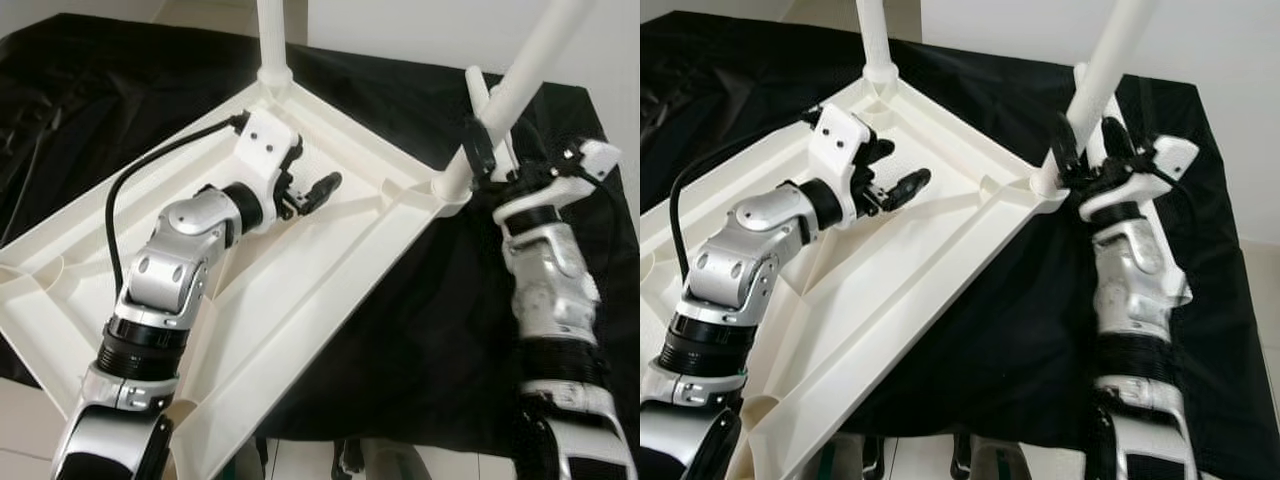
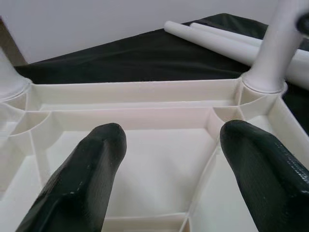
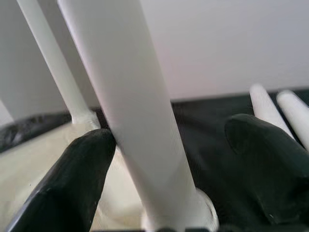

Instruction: Building children table

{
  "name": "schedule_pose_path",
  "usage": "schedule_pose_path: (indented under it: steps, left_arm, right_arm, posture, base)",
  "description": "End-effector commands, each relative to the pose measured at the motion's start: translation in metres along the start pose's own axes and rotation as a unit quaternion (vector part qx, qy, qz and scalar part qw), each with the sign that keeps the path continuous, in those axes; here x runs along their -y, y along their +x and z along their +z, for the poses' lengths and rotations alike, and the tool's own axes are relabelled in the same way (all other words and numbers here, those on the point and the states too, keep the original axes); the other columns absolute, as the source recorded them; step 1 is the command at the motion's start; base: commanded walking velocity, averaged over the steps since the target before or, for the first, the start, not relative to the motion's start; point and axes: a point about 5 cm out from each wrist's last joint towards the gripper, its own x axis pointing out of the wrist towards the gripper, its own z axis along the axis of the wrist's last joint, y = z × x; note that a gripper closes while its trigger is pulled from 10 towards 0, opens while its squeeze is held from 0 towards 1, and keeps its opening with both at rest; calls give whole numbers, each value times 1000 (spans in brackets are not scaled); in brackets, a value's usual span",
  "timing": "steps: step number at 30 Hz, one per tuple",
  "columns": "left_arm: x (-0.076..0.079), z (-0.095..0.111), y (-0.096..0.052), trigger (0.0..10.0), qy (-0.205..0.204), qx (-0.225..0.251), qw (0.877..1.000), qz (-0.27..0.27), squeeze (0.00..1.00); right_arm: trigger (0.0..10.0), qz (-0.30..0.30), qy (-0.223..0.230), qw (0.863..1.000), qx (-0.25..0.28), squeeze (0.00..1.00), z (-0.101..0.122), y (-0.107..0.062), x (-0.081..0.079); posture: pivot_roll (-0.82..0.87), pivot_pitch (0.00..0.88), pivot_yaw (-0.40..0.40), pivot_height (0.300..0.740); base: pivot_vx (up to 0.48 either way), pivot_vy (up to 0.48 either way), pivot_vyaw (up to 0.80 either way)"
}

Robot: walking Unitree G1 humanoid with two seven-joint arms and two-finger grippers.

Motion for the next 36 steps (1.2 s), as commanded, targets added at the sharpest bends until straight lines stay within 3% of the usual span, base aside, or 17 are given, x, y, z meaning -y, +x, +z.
schedule_pose_path:
  steps: [1, 3, 7, 12, 16, 19, 22, 27, 36]
  left_arm:
    - [1, -1, 1, 10000, -2, 0, 1000, 6, 0]
    - [0, -2, 1, 10000, -2, 1, 1000, 7, 0]
    - [1, -1, 1, 10000, -3, 1, 1000, 7, 0]
    - [1, -1, 2, 10000, -4, 2, 1000, 6, 0]
    - [2, -1, 2, 10000, -4, 2, 1000, 6, 0]
    - [4, -2, 0, 10000, -4, 0, 1000, 2, 0]
    - [4, -2, 0, 10000, -3, -2, 1000, 1, 0]
    - [7, -3, -3, 10000, 1, -6, 1000, -3, 0]
    - [10, -1, -5, 10000, 1, -6, 1000, -5, 0]
  right_arm:
    - [10000, 16, -5, 1000, -20, 0, -3, -4, -2]
    - [10000, 6, -31, 998, -57, 0, -8, -12, 3]
    - [10000, -14, -23, 998, -55, 0, -7, -12, 5]
    - [10000, 67, -3, 994, -86, 0, -6, -17, -8]
    - [10000, 108, 2, 988, -107, 0, -5, -21, -9]
    - [10000, 178, 10, 974, -139, 0, -1, -27, -10]
    - [10000, 187, 7, 971, -147, 0, 0, -27, -8]
    - [10000, 215, 2, 964, -159, 0, 6, -16, 8]
    - [10000, 274, 26, 942, -192, 0, 2, 3, 16]
  posture:
    - [14, 165, -8, 740]
    - [10, 161, -8, 740]
    - [7, 158, -7, 740]
    - [10, 156, -12, 740]
    - [12, 159, -15, 740]
    - [13, 165, -17, 740]
    - [17, 167, -20, 740]
    - [35, 175, -27, 740]
    - [61, 197, -42, 740]
  base:
    - [0, 0, 0]
    - [0, 0, 0]
    - [0, 0, 0]
    - [0, 0, 0]
    - [0, 0, 0]
    - [0, 0, 0]
    - [0, 0, 0]
    - [0, 0, 0]
    - [0, 0, 0]
